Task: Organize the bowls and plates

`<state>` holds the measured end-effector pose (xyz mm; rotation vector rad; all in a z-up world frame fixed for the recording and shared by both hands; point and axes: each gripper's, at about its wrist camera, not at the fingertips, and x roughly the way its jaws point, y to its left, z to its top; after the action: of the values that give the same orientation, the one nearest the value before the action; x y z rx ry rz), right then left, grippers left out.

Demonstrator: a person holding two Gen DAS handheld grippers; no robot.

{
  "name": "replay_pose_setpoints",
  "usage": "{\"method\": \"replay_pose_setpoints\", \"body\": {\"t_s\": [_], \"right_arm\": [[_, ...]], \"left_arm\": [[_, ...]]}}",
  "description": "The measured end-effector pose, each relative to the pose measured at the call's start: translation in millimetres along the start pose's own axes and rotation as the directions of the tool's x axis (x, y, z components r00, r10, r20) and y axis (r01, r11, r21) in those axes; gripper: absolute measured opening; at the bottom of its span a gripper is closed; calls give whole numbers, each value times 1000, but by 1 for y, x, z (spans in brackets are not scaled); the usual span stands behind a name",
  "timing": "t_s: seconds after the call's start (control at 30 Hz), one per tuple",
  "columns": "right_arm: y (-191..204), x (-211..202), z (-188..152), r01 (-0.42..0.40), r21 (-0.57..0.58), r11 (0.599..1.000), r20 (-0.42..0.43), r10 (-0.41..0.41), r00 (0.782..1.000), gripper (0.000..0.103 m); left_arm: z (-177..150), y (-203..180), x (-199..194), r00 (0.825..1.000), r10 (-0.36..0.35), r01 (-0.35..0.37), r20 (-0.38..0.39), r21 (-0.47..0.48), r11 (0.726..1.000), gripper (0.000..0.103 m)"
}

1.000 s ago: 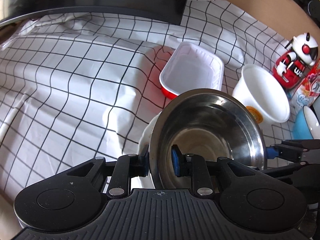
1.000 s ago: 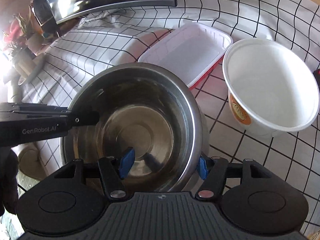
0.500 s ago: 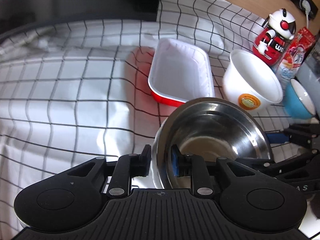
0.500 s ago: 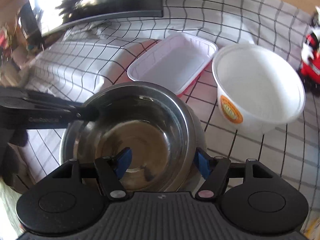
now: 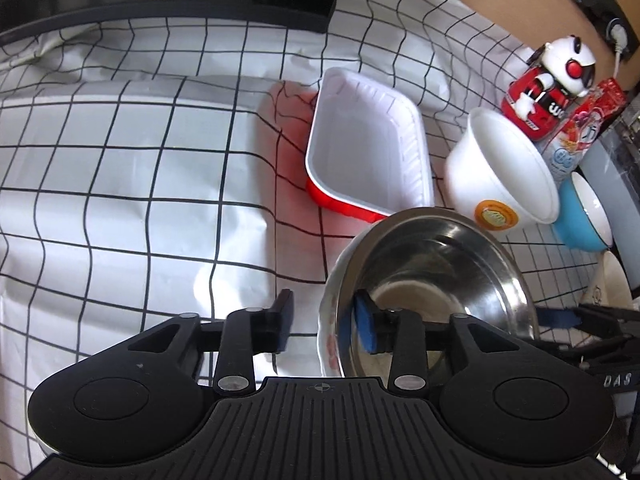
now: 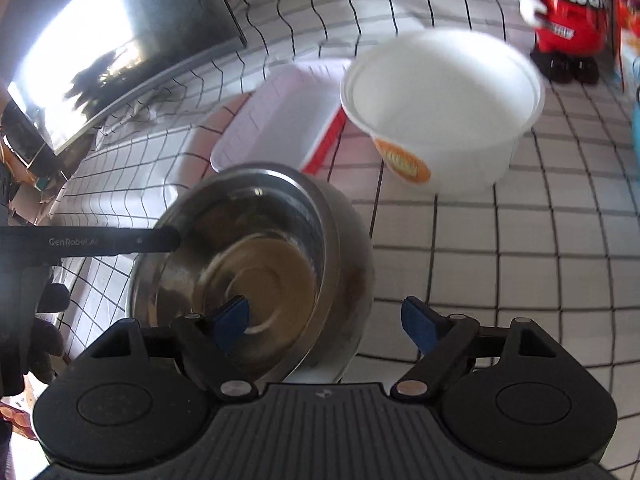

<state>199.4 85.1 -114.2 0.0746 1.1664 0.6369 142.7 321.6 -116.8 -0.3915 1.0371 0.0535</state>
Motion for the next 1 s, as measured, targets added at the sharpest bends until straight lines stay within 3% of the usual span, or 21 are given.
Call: {"method": "replay_pose_setpoints", "body": {"t_s": [0.17,0.23,0.4,0.73,1.0], "right_arm": [[5,17,-6,-87,50,995,-69,90,994,82],[6,21,-7,-83,48,995,-75,87,993,81],[-8,12,-6,-132,84,988,-77,138,987,77],[-65,-19,-12,-26,109,994,-55,32,998,78],[-76,-27,-13,-31,37,999,-41,33,999,78]], "left_arm": [[0,-4,20,999,-5,5,-50,14,1000,35],[-2,-8,26,997,-11,12,-73,19,1000,28],[-2,-22,28,994,52,-50,-94,19,999,34],[-12,-83,46,990,-57,62,-127,33,998,36],[-13,-96,46,995,19,-22,-99,-27,999,30]]}}
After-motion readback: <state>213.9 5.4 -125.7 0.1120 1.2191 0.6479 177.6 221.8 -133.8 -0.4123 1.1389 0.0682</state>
